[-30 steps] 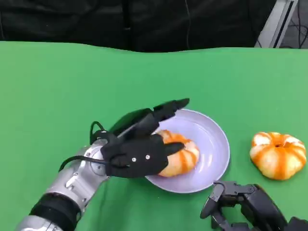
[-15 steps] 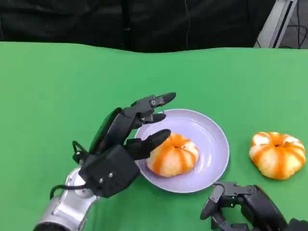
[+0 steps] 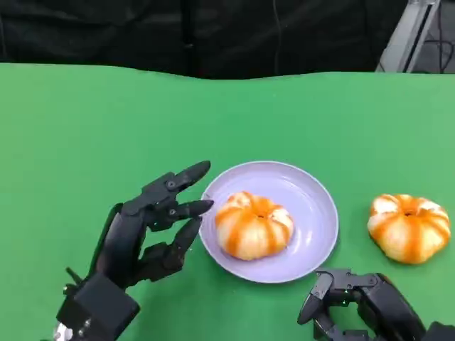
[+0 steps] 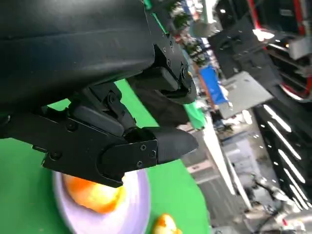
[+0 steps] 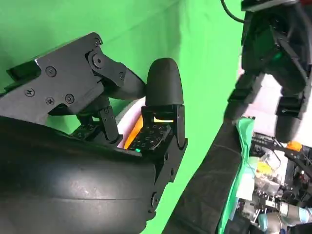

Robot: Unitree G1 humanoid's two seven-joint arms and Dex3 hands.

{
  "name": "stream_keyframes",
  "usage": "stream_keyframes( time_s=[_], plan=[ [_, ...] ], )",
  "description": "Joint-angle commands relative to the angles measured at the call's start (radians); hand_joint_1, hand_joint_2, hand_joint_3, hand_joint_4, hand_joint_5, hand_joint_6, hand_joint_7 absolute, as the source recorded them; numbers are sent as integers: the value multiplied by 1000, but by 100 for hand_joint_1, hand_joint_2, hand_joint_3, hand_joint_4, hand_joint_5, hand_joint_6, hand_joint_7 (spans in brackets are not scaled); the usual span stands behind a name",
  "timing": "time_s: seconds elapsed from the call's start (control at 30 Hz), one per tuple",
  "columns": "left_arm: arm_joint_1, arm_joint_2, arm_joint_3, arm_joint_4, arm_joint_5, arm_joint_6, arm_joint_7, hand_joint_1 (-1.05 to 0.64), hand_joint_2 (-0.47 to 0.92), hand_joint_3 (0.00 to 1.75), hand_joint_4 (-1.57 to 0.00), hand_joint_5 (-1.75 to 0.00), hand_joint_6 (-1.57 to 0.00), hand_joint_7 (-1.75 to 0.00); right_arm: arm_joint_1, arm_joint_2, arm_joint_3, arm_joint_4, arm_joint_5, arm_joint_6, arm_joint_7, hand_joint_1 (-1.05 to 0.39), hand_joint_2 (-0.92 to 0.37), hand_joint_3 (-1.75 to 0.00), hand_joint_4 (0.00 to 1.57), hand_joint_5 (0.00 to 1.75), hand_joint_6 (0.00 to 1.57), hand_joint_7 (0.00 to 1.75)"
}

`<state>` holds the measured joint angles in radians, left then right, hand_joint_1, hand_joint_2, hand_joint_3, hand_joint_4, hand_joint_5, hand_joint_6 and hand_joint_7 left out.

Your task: Grasp the bread from the table and place it into the plate.

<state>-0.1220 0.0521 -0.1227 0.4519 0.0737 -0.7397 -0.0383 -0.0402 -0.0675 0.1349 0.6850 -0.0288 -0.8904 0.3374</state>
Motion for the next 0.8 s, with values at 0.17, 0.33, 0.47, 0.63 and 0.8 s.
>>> stream_keyframes(
  time_s=[0.17,0.33,0.47,0.63,0.8],
  plan=[
    [186,24,27,-44,-95,-114,-79,-62,92,62,-98,-3,-59,-1,3,-19,-7,-2,24,1,24,-15,-61,-97,81,151,85,117],
    [236,-21,12,-22,-108,-155,-98,-62,92,60,-100,-3,-60,-1,4,-24,-10,-4,24,1,26,-15,-60,-98,81,150,85,117],
    [261,-68,7,10,-109,-169,-94,-61,92,59,-103,-3,-62,-1,7,-28,-11,-10,22,13,27,-15,-61,-98,81,150,85,118],
    [273,-73,16,32,-116,-154,-106,-59,92,55,-104,-2,-61,-1,6,-29,-14,-7,25,4,30,-14,-61,-97,82,149,85,118],
    [250,-71,33,65,-141,-153,-135,-20,92,28,-96,0,-63,-1,10,-29,-14,-14,26,11,32,-14,-61,-97,82,148,85,117]
  ],
)
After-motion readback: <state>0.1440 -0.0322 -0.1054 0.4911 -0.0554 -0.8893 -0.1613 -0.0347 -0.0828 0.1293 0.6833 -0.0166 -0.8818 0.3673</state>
